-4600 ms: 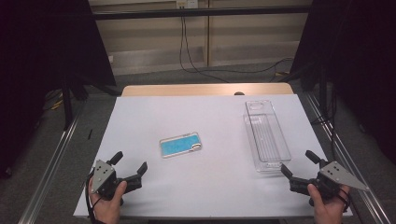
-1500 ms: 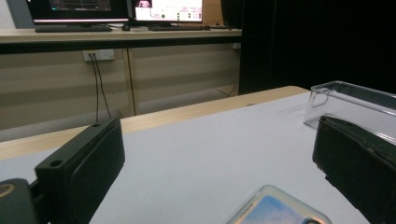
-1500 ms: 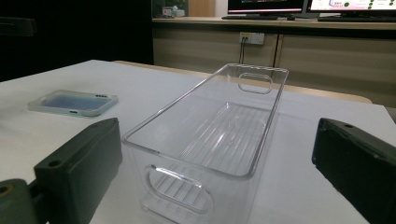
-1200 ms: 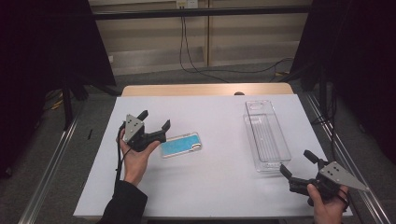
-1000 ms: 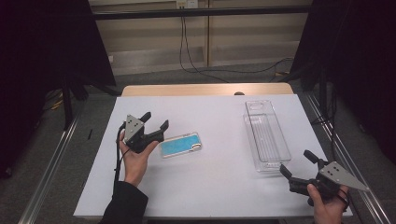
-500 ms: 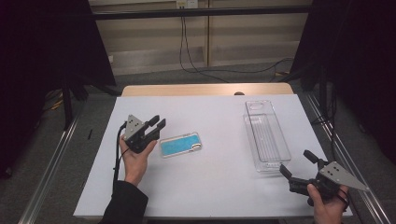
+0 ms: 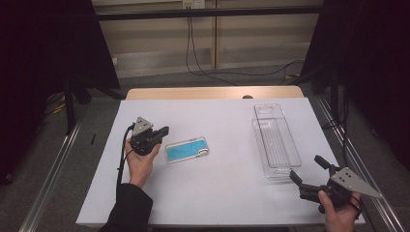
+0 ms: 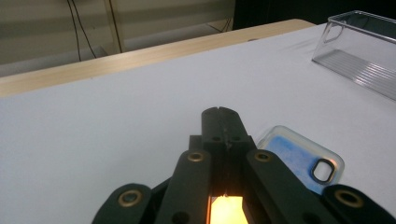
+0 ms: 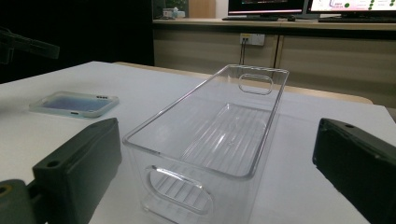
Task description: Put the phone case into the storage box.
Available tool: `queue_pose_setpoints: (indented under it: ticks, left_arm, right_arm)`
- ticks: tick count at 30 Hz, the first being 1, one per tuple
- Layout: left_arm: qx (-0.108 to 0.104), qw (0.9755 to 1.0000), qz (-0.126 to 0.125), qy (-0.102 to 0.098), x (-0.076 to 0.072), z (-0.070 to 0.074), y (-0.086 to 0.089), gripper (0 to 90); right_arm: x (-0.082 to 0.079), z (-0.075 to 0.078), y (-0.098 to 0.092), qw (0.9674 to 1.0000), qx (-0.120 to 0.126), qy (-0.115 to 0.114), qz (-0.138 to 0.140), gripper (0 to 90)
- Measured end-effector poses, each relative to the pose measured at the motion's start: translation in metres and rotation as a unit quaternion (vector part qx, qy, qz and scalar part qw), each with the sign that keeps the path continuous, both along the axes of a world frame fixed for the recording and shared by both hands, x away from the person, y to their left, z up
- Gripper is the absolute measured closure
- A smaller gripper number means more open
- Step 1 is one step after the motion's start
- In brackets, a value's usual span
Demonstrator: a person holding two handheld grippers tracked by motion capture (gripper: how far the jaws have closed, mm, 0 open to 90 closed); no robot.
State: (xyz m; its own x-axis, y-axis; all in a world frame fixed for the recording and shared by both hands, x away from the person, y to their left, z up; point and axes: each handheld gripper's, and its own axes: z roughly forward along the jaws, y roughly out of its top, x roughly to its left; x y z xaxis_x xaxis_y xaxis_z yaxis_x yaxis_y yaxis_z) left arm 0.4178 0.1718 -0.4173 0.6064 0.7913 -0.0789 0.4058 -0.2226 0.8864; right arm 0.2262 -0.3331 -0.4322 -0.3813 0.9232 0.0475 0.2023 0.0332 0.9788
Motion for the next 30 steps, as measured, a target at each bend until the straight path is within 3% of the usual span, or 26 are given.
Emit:
queue_pose_setpoints:
  ticks: [3, 11, 12, 14, 21, 25, 30]
  left_arm:
    - [0.002, 0.9996, -0.007, 0.029, 0.004, 0.002, 0.0, 90.0]
    - [-0.009, 0.9966, -0.043, 0.069, 0.011, 0.009, -0.002, 90.0]
    - [0.006, 0.9962, -0.043, 0.076, 0.014, 0.01, -0.003, 90.0]
    - [0.007, 0.9956, -0.045, 0.082, 0.015, 0.01, -0.004, 90.0]
    - [0.049, 0.9933, -0.045, 0.094, 0.025, 0.013, -0.011, 90.0]
    - [0.047, 0.9919, -0.049, 0.107, 0.031, 0.013, -0.014, 90.0]
    - [0.06, 0.9895, -0.045, 0.124, 0.039, 0.008, -0.014, 90.0]
  right_arm:
    - [0.0, 0.0, 0.0, 1.0, 0.0, 0.0, 0.0, 0.5]
    - [0.0, 0.0, 0.0, 1.0, 0.0, 0.0, 0.0, 0.5]
    - [0.0, 0.0, 0.0, 1.0, 0.0, -0.001, 0.0, 0.5]
    - [0.0, 0.0, 0.0, 1.0, 0.0, -0.001, 0.0, 0.5]
    - [0.0, 0.0, 0.0, 1.0, 0.003, 0.0, 0.001, 0.2]
    - [0.0, 0.0, 0.0, 1.0, 0.001, 0.0, 0.002, 0.2]
    - [0.0, 0.0, 0.0, 1.0, 0.0, -0.001, 0.003, 0.2]
